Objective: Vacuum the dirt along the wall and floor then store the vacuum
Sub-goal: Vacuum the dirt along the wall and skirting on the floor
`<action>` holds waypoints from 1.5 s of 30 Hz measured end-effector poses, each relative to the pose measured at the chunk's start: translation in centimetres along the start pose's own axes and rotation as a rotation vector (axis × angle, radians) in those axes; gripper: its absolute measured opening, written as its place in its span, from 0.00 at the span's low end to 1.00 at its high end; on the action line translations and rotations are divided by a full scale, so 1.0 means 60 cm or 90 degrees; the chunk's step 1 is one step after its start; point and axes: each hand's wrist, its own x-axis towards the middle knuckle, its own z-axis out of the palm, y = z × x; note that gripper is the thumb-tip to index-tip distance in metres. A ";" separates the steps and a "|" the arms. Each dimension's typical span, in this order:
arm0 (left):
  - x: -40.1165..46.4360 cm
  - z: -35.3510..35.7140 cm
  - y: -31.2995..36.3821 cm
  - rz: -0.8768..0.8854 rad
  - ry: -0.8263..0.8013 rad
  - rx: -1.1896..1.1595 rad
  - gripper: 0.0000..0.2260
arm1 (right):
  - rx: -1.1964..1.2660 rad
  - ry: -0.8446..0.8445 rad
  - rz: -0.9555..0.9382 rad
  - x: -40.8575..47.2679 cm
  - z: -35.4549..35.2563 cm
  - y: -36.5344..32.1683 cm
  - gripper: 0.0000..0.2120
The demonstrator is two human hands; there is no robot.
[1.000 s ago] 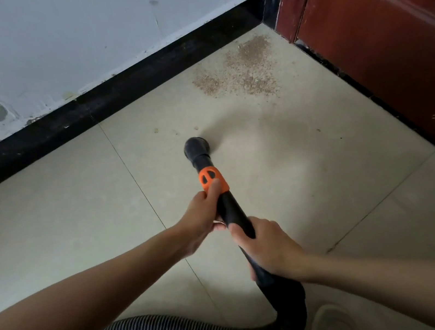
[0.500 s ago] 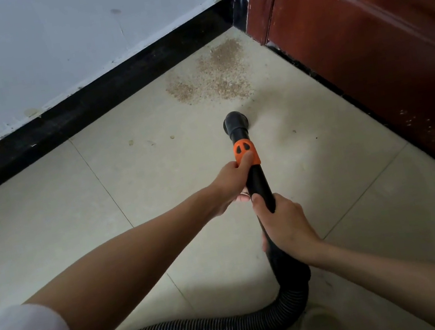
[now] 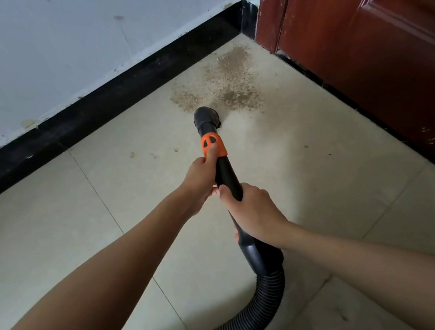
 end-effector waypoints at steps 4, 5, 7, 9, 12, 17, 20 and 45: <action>0.024 -0.023 0.001 0.008 0.044 -0.014 0.24 | -0.037 -0.016 -0.016 0.030 0.014 -0.020 0.23; 0.030 -0.027 0.001 0.014 0.055 -0.003 0.24 | -0.050 -0.014 -0.017 0.038 0.017 -0.024 0.22; 0.041 -0.034 0.005 0.024 0.085 0.008 0.23 | -0.068 -0.010 -0.021 0.053 0.021 -0.034 0.21; 0.053 -0.040 0.012 0.033 0.120 0.016 0.23 | -0.080 -0.013 -0.026 0.068 0.026 -0.046 0.21; 0.077 -0.052 0.023 0.042 0.162 0.033 0.23 | -0.092 -0.019 -0.033 0.093 0.032 -0.065 0.21; 0.119 -0.080 0.043 0.046 0.206 0.012 0.22 | -0.122 -0.017 -0.060 0.138 0.032 -0.097 0.22; 0.142 -0.094 0.054 0.028 0.191 -0.033 0.20 | -0.139 -0.013 -0.069 0.161 0.032 -0.105 0.21; 0.209 -0.107 0.085 0.044 0.148 -0.063 0.23 | 0.085 -0.026 -0.048 0.175 0.067 -0.030 0.15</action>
